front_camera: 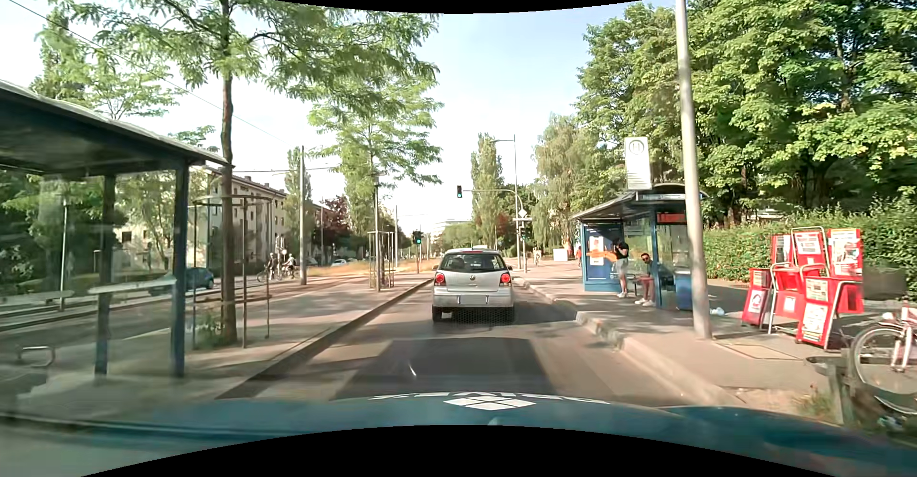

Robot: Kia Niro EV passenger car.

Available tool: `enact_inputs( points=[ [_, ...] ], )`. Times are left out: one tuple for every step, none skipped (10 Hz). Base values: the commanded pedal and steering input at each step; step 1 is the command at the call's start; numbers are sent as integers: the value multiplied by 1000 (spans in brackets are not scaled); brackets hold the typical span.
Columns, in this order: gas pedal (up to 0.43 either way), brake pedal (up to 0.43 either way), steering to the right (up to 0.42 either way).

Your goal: Follow the waypoints while adhering to traffic rules and regulations

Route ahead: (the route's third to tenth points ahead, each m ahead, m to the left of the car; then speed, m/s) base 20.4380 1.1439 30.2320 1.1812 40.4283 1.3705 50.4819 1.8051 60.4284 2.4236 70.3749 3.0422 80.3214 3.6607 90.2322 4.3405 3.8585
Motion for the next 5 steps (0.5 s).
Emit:
enact_inputs(
  points=[
    [350,0,-9],
    [378,0,-9],
    [370,0,-9],
    [358,0,-9],
    [339,0,-9]
  ],
)
